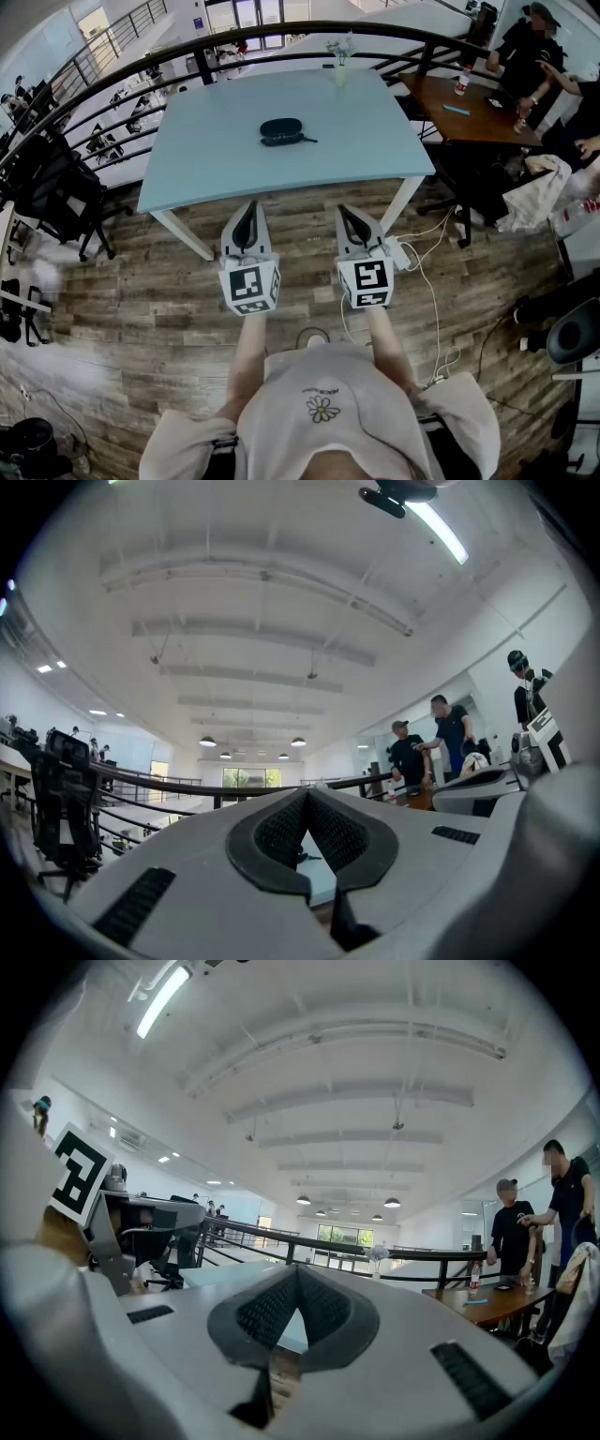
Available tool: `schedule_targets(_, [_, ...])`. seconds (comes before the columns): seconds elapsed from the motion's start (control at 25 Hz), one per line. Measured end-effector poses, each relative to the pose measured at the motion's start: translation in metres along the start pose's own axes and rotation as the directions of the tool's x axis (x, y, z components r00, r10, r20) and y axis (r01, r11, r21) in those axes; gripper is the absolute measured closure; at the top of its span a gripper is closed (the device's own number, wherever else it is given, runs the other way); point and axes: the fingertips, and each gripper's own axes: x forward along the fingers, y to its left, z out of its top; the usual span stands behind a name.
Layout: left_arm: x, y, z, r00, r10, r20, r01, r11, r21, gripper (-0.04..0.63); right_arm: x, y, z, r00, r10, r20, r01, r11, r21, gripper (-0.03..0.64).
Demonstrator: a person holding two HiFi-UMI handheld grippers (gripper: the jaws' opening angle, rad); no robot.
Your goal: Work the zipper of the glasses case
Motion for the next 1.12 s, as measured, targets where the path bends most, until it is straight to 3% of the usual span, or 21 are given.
schedule_targets(0.76, [0.008,-0.01,-0.001,1.0,-0.015,0.008,0.015,1.0,-0.026,0.581,0.0,-0.019,-0.02,1.0,-0.015,0.005,0.014,0.997,0.073,0.609])
schedule_targets(1.12, [0.007,0.01,-0.014,1.0,0.018,-0.011,-0.019,0.999,-0.048,0.581,0.013,-0.02,-0.032,1.0,-0.02,-0.02,0.021,0.998,0.062,0.609])
